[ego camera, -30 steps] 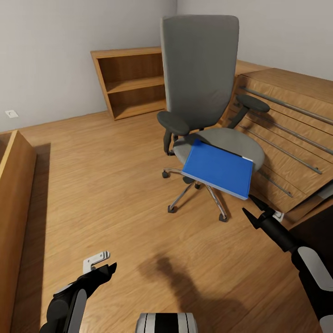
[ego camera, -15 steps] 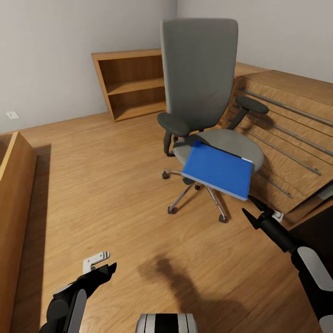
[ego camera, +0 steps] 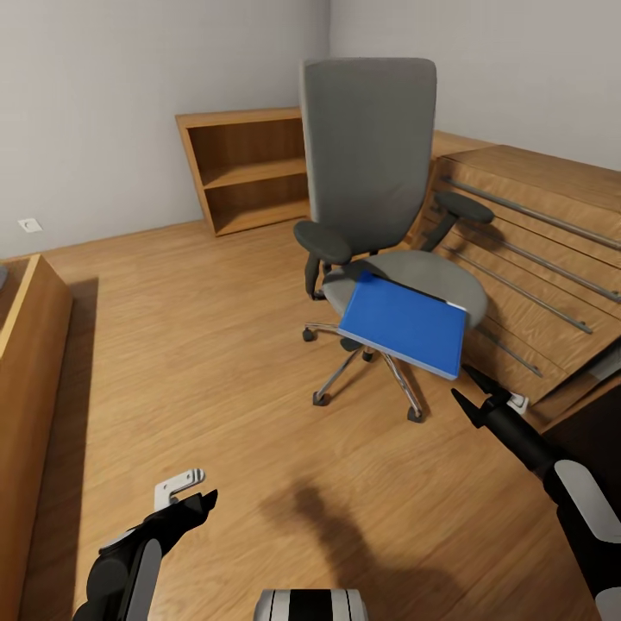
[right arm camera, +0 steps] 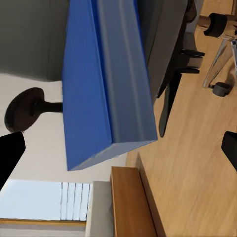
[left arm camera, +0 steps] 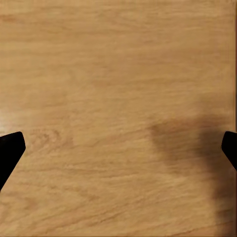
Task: In the bedroom, organize the workspace by keeping the computer under the desk, ensuring the monitor is on the desk, placing the keyboard on the desk next to the monitor, placing the mouse on the desk next to the keyboard, moving the folder from the swivel chair onto the desk next to the mouse, stacking the notebook on top of the folder with the pen on top of the notebook, and positioning the swivel chair next to the desk.
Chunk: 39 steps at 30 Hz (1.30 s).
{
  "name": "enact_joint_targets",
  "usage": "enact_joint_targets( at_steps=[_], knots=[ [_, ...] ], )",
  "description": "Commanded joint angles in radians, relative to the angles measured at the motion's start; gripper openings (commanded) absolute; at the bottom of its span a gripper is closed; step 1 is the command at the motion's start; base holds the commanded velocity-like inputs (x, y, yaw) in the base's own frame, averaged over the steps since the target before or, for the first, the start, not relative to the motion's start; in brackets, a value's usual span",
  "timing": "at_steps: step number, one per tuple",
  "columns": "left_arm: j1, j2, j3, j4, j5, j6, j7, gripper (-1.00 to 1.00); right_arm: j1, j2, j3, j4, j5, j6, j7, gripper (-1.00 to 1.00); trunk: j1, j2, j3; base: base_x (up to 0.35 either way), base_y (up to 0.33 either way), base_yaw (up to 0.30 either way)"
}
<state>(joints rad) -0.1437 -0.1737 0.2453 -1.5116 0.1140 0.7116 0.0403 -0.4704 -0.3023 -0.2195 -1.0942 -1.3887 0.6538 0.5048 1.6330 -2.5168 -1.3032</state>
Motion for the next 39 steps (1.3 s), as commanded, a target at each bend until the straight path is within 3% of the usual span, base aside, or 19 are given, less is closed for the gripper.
enact_joint_targets(
  at_steps=[1,21,33,39],
  knots=[
    [-0.001,-0.001,0.002,-0.001,0.010,0.005,0.004,1.00,-0.001,0.000,-0.001,0.000,-0.004,0.007,0.000,1.00,-0.001,0.000,0.003,0.000,0.000,0.000],
    [-0.001,-0.001,0.002,-0.001,0.012,0.004,0.002,1.00,-0.001,0.001,-0.001,0.002,-0.003,0.007,0.000,1.00,-0.001,0.000,0.011,0.002,0.000,0.000],
    [-0.001,-0.001,0.002,-0.001,0.012,0.006,0.001,1.00,-0.001,0.002,0.000,0.007,-0.002,0.007,-0.004,1.00,-0.001,0.000,0.011,0.114,0.000,0.000],
    [-0.001,-0.001,0.002,-0.001,0.012,0.007,0.001,1.00,-0.001,0.004,0.018,0.013,-0.001,0.006,-0.007,1.00,-0.001,0.000,0.011,0.018,0.000,0.000]
  ],
)
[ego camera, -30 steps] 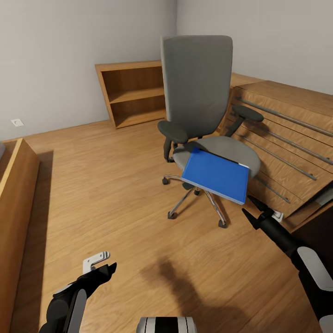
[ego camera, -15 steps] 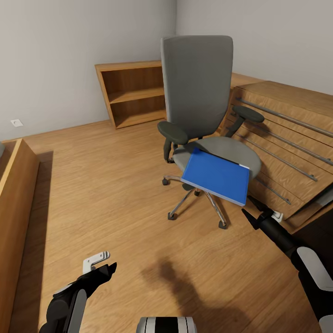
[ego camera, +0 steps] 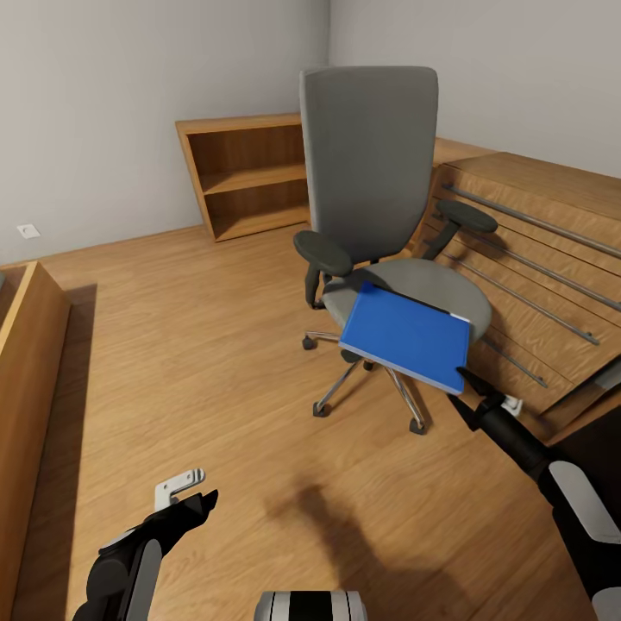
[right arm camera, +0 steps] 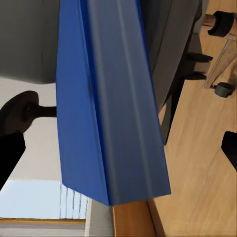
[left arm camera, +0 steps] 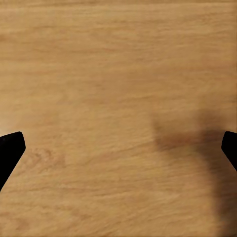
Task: In the bedroom, organize the workspace by keeping the computer under the desk, ensuring the monitor is on the desk, placing the keyboard on the desk next to the monitor, placing the mouse on the desk next to the keyboard, moving the folder from the swivel chair onto the desk next to the mouse, stacking the notebook on top of the folder with the pen on top of the notebook, and positioning the swivel chair next to the desk.
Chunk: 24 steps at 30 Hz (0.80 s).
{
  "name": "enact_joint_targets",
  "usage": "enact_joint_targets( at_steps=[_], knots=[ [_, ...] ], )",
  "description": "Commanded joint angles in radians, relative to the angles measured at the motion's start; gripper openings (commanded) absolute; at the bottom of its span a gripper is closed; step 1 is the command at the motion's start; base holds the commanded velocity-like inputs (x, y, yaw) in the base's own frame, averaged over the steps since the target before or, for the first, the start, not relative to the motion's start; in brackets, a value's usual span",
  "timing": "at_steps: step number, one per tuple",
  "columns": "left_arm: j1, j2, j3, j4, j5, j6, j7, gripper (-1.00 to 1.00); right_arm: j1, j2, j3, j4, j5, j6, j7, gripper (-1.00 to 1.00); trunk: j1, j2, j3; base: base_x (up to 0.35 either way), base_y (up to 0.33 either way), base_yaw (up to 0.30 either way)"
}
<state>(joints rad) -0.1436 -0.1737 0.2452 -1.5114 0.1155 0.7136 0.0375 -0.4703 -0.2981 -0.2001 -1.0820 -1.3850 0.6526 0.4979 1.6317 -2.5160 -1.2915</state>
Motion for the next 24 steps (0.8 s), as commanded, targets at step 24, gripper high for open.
enact_joint_targets(
  at_steps=[24],
  knots=[
    [-0.001,-0.001,0.003,0.004,0.010,0.004,0.005,1.00,-0.001,0.002,0.038,0.004,-0.003,0.005,-0.001,1.00,0.000,0.000,-0.001,0.060,0.014,0.000]
  ],
)
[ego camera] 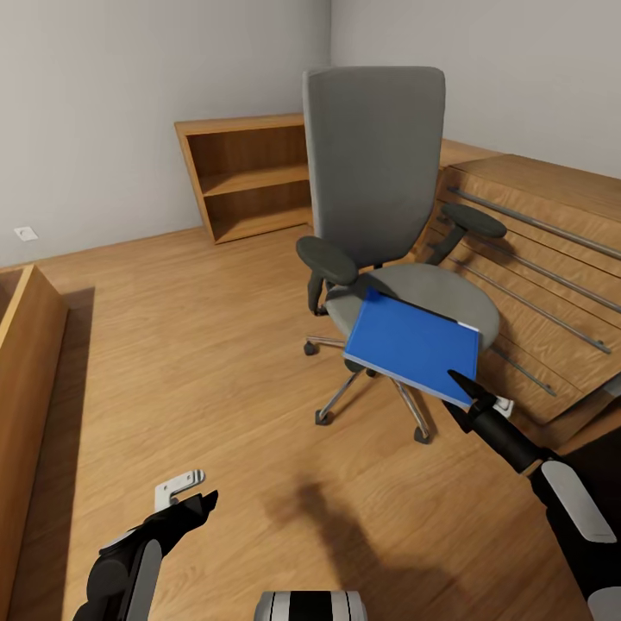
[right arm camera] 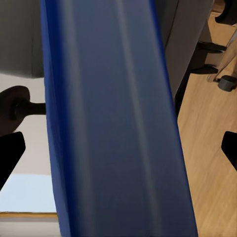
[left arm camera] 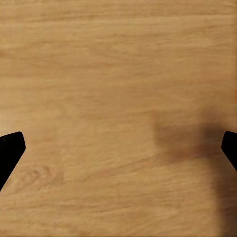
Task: In the bedroom, organize the workspace by keeping the computer under the desk, ensuring the monitor is on the desk, placing the keyboard on the desk next to the monitor, placing the mouse on the desk next to the keyboard, moving the folder from the swivel chair onto the desk next to the mouse, stacking the notebook on top of the folder with the pen on top of the notebook, and positioning the swivel chair next to the desk.
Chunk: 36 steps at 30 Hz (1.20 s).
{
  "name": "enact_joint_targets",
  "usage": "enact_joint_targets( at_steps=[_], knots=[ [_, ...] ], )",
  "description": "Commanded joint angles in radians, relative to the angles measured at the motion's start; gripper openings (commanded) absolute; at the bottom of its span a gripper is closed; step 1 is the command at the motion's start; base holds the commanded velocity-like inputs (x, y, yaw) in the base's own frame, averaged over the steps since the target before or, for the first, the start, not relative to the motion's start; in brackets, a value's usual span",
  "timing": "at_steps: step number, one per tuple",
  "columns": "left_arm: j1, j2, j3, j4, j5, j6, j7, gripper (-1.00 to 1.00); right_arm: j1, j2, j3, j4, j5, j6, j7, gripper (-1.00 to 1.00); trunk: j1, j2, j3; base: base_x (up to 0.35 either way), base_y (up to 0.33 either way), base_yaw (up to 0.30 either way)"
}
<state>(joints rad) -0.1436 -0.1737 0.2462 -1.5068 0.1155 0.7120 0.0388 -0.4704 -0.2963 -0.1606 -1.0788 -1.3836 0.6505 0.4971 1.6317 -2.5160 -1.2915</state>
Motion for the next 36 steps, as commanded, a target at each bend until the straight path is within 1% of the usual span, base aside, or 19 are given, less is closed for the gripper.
enact_joint_targets(
  at_steps=[1,21,22,34,36],
  knots=[
    [-0.001,-0.001,0.002,-0.001,0.010,0.005,0.004,1.00,-0.001,0.000,0.000,0.000,-0.005,0.007,0.000,1.00,0.000,0.000,-0.001,0.017,0.004,0.000],
    [-0.001,-0.001,0.002,0.000,0.010,0.006,0.004,1.00,-0.001,0.000,0.011,0.000,-0.005,0.006,0.000,1.00,0.000,0.000,-0.001,0.002,0.001,0.000],
    [-0.001,-0.001,0.002,0.000,0.010,0.006,0.004,1.00,-0.001,0.000,0.012,0.000,-0.005,0.006,0.000,-1.00,0.000,0.000,-0.001,0.000,0.000,0.000],
    [-0.001,0.001,0.002,0.000,0.011,0.006,0.004,1.00,-0.001,0.000,0.019,-0.001,-0.005,0.006,0.000,-1.00,0.000,0.000,-0.001,0.000,0.000,0.000],
    [-0.001,0.001,0.002,0.000,0.012,0.006,0.004,1.00,-0.001,0.000,0.019,-0.001,-0.005,0.006,0.000,-1.00,-0.001,0.000,0.007,0.000,0.000,0.000]
  ],
)
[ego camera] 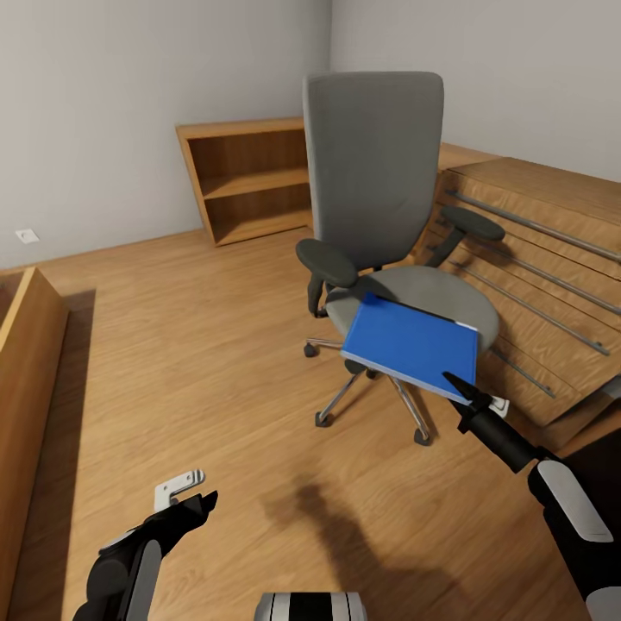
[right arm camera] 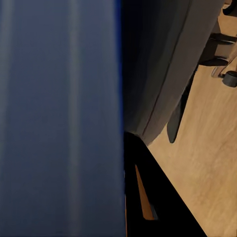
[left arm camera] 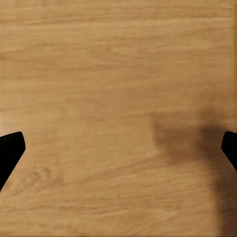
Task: In the bedroom, organize the workspace by keeping the computer under the desk, ensuring the monitor is on the desk, placing the keyboard on the desk next to the monitor, placing the mouse on the desk next to the keyboard, moving the folder from the swivel chair onto the desk next to the mouse, stacking the notebook on top of the folder with the pen on top of the notebook, and positioning the swivel chair next to the desk.
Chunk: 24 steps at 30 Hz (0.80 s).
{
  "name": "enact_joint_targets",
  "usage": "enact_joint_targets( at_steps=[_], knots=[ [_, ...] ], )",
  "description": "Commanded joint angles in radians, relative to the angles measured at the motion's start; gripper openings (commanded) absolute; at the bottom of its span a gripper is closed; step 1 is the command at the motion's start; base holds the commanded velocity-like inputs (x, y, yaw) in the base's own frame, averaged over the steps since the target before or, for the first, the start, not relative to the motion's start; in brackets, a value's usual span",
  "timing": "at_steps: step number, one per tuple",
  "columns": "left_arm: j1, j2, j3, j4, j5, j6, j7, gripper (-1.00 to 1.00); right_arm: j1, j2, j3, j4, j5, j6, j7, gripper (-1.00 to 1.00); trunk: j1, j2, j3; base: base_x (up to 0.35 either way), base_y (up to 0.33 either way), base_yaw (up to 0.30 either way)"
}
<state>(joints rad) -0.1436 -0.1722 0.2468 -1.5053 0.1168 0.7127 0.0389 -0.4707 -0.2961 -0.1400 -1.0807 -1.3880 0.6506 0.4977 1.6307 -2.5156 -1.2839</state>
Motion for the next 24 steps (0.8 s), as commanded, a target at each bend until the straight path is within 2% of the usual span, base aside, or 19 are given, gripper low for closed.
enact_joint_targets(
  at_steps=[1,24],
  knots=[
    [-0.001,-0.001,0.002,-0.001,0.010,0.005,0.004,1.00,0.000,0.000,-0.001,0.001,0.000,0.006,-0.001,-1.00,-0.001,0.000,0.003,0.000,0.000,0.000],
    [-0.001,-0.001,0.002,0.011,0.007,0.001,0.010,1.00,0.000,0.000,-0.003,-0.002,0.000,0.006,-0.001,-1.00,-0.011,0.005,0.092,0.000,0.000,0.000]
  ],
)
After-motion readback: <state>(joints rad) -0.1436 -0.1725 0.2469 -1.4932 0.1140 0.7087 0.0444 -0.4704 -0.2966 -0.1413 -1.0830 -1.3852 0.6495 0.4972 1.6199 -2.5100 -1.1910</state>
